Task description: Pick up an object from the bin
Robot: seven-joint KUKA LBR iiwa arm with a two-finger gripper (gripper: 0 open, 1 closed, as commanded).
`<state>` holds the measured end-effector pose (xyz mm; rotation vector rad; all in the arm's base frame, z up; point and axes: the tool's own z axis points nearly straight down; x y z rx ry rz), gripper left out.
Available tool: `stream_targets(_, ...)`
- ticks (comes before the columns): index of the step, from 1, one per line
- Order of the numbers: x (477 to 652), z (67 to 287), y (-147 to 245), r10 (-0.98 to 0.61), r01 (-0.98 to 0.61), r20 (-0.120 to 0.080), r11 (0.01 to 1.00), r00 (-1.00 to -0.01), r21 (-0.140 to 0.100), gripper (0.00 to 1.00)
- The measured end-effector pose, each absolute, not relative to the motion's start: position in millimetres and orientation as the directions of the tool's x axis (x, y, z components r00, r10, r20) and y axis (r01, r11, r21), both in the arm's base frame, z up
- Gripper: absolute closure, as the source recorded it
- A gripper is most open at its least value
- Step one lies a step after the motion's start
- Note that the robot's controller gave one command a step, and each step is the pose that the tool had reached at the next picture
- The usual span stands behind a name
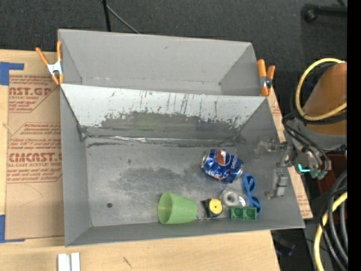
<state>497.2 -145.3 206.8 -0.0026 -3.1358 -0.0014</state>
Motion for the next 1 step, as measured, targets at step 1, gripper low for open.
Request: stream_targets(1, 559.5, 66.9, -114.0, 0.201, 0.201, 0.002, 0.98, -0.98, 0.001, 0.0)
